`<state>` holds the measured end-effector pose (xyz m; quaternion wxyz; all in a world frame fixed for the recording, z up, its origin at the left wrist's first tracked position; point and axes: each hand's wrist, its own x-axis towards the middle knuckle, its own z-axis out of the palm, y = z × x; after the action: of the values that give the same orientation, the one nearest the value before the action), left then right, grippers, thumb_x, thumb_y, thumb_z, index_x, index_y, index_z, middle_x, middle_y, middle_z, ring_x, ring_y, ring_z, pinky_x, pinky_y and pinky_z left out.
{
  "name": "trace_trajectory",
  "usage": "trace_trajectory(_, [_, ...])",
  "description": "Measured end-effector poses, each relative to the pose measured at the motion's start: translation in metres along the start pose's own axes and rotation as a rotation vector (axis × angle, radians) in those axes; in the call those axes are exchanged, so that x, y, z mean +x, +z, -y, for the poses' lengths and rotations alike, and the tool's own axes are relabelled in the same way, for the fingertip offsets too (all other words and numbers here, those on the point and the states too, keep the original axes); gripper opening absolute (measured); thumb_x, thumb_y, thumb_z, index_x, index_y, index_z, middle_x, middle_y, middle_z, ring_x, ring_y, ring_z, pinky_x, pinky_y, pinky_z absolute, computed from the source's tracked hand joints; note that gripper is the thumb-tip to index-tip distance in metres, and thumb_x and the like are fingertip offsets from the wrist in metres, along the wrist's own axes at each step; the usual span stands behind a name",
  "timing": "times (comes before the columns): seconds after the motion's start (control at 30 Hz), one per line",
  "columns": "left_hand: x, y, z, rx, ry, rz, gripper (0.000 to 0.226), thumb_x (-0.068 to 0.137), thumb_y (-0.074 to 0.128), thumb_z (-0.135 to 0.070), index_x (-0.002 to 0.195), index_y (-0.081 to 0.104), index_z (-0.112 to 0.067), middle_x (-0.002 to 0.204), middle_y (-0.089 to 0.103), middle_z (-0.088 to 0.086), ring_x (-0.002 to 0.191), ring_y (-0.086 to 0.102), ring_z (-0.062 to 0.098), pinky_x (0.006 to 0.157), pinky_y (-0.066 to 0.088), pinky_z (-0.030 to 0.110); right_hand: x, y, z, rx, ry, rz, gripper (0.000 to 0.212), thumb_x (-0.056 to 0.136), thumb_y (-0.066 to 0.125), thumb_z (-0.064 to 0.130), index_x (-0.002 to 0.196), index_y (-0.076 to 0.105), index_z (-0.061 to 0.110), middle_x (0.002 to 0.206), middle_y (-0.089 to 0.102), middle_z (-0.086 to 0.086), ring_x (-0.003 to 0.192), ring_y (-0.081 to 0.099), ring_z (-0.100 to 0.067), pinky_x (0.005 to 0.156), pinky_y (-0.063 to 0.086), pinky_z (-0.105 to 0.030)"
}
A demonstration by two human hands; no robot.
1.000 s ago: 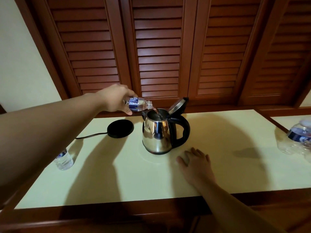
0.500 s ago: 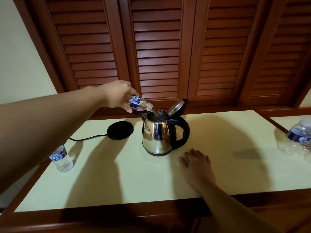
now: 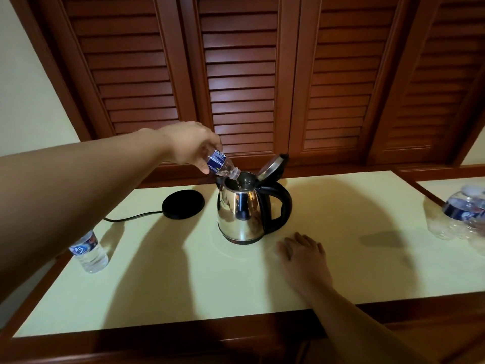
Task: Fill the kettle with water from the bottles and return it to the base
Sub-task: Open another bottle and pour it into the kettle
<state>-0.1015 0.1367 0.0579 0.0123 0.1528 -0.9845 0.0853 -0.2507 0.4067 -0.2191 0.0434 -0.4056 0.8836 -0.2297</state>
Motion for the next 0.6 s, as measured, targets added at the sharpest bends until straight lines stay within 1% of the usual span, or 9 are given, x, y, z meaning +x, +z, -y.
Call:
trace_trajectory(0.1, [0.000,-0.006,-0.007,0.124,0.042,-0.015,0.061,0.076,0.088,-0.043,0.131,0.065,-0.030,0.106,0.058,-0.008,0.116,0.055,0.023,0.094,0.049,0.042,-0.001,0.000,-0.001,-0.021,-0.006,-0.009,0.056,0.097,0.020,0.061,0.120,0.063,0.033,0.144,0.053,0.002,0.142,0.038,-0.022,0.120,0.026,-0.052])
trace_trajectory(0.17, [0.000,-0.010,-0.010,0.180,0.069,-0.038,0.059,0.077,0.088,-0.044,0.130,0.066,-0.028,0.110,0.060,-0.001,0.114,0.058,0.026,0.091,0.051,0.042,-0.003,-0.002,0.000,-0.030,-0.023,-0.014,0.056,0.099,0.022,0.062,0.124,0.062,0.032,0.148,0.051,0.002,0.144,0.036,-0.023,0.122,0.023,-0.051])
trace_trajectory(0.27, [-0.002,-0.010,-0.011,0.173,0.074,-0.076,0.057,0.078,0.087,-0.043,0.128,0.066,-0.027,0.108,0.054,-0.003,0.108,0.060,0.025,0.086,0.048,0.040,-0.004,-0.006,0.003,-0.017,-0.014,-0.009,0.053,0.101,0.031,0.061,0.134,0.059,0.030,0.155,0.045,0.000,0.149,0.030,-0.023,0.124,0.016,-0.049])
trace_trajectory(0.37, [-0.008,-0.001,-0.008,0.156,0.015,-0.103,0.060,0.081,0.084,-0.045,0.134,0.061,-0.029,0.116,0.060,0.000,0.113,0.059,0.025,0.090,0.047,0.041,-0.006,-0.008,0.006,-0.028,-0.026,-0.040,0.054,0.098,0.037,0.065,0.135,0.058,0.031,0.150,0.050,0.002,0.145,0.034,-0.024,0.122,0.020,-0.047])
trace_trajectory(0.4, [-0.012,0.004,-0.007,0.116,-0.018,-0.113,0.061,0.082,0.083,-0.044,0.136,0.060,-0.028,0.118,0.062,0.001,0.114,0.059,0.025,0.091,0.048,0.041,-0.008,-0.010,0.007,-0.033,-0.035,-0.051,0.055,0.096,0.041,0.067,0.134,0.059,0.032,0.147,0.051,0.003,0.143,0.036,-0.024,0.120,0.021,-0.046])
trace_trajectory(0.47, [-0.023,0.016,-0.006,-0.047,-0.098,-0.156,0.061,0.082,0.085,-0.042,0.135,0.060,-0.025,0.121,0.066,0.003,0.112,0.062,0.026,0.091,0.049,0.038,-0.009,-0.011,0.008,-0.037,-0.055,-0.061,0.054,0.090,0.052,0.068,0.130,0.064,0.033,0.142,0.053,0.004,0.138,0.040,-0.024,0.117,0.022,-0.043])
trace_trajectory(0.53, [-0.039,0.033,-0.004,-0.245,-0.188,-0.201,0.057,0.080,0.088,-0.039,0.128,0.062,-0.025,0.120,0.071,0.002,0.107,0.066,0.022,0.092,0.052,0.036,-0.009,-0.012,0.008,-0.018,-0.067,-0.057,0.047,0.087,0.057,0.067,0.121,0.068,0.035,0.135,0.053,0.006,0.131,0.043,-0.022,0.114,0.025,-0.042])
trace_trajectory(0.6, [-0.058,0.054,-0.004,-0.434,-0.256,-0.243,0.051,0.077,0.090,-0.037,0.119,0.064,-0.027,0.112,0.074,-0.003,0.099,0.070,0.015,0.093,0.057,0.037,-0.009,-0.012,0.008,0.002,-0.053,-0.053,0.043,0.087,0.058,0.067,0.114,0.070,0.036,0.125,0.051,0.007,0.123,0.045,-0.020,0.112,0.028,-0.041])
